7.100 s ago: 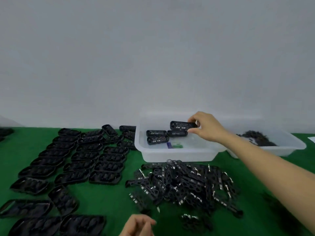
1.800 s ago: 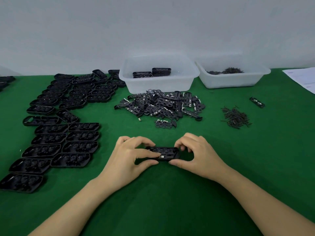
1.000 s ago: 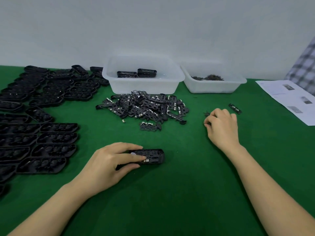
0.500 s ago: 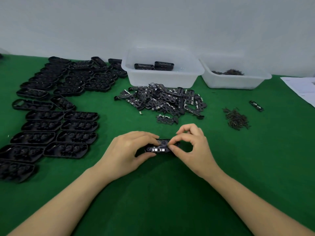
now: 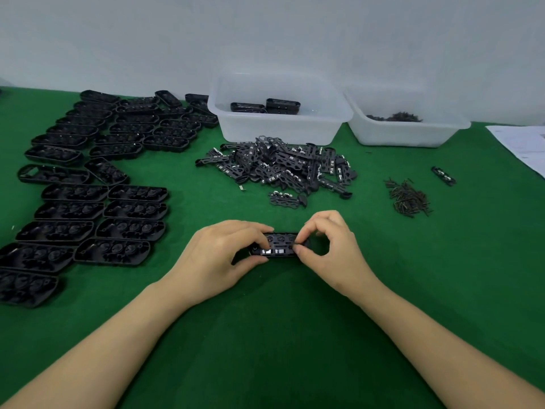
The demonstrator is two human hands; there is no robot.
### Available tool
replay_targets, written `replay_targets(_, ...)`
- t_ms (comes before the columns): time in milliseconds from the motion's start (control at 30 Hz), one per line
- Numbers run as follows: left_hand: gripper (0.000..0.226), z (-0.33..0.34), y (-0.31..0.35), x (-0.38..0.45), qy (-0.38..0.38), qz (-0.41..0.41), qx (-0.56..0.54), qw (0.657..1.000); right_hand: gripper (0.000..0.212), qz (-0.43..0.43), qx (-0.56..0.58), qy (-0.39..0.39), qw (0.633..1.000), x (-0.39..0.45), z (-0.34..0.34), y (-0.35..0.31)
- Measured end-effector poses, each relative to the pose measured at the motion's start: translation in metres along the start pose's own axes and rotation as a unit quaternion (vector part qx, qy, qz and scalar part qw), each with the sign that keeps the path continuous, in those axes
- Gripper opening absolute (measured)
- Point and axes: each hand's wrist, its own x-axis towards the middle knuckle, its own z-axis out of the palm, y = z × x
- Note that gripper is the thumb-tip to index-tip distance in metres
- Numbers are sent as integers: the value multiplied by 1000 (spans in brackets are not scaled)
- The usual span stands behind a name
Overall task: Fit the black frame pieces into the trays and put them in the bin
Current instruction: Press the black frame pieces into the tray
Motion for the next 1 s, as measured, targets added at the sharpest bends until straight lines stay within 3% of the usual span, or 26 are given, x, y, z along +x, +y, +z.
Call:
replay_targets(400, 16, -1, 1, 1, -7, 20, 15, 1000, 22, 83, 7, -162, 983, 23, -19, -9)
replay_targets(600, 17, -1, 1, 2, -8, -4, 9, 1000, 19, 82, 17, -217, 972, 36, -24, -12)
replay_targets(1000, 17, -1, 1, 3, -18, -44, -28, 998, 22, 58, 6, -205, 977, 31, -26, -4)
